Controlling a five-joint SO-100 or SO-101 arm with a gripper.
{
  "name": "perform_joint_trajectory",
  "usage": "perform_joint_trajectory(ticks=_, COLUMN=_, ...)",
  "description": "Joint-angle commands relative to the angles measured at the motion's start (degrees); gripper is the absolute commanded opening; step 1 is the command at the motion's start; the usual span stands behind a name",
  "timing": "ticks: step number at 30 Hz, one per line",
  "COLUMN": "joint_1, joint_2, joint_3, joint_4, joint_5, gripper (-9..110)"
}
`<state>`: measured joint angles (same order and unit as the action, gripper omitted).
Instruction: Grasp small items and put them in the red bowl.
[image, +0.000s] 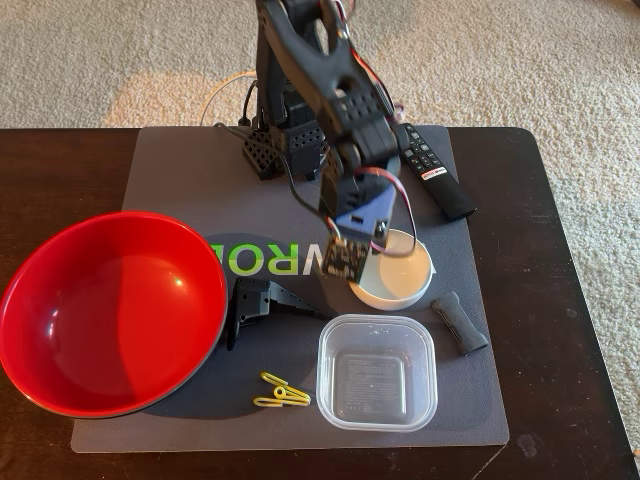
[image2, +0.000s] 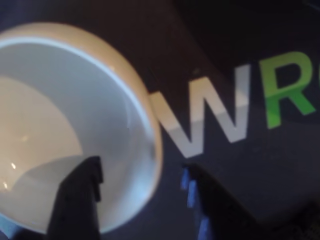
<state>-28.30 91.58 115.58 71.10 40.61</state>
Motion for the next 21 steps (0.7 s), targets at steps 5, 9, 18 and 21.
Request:
perform_joint_trajectory(ticks=5, joint_1=1.58, joint_2=-7.21, joint_3=-6.5, joint_4=0.09, joint_5=-2.02, gripper=0)
perform_joint_trajectory(ticks=9, joint_1=2.55, joint_2=-6.94, joint_3=-5.98, joint_4=0.79, joint_5=-2.37, gripper=0)
perform_joint_trajectory(ticks=18, joint_1=5.89, joint_2=14.41, joint_3=-4.13, joint_4=6.42, joint_5=-5.19, gripper=0)
perform_joint_trajectory(ticks=21, joint_1=6.24, joint_2=23.91, joint_3=-2.81, joint_4=8.09, joint_5=-5.8, gripper=0)
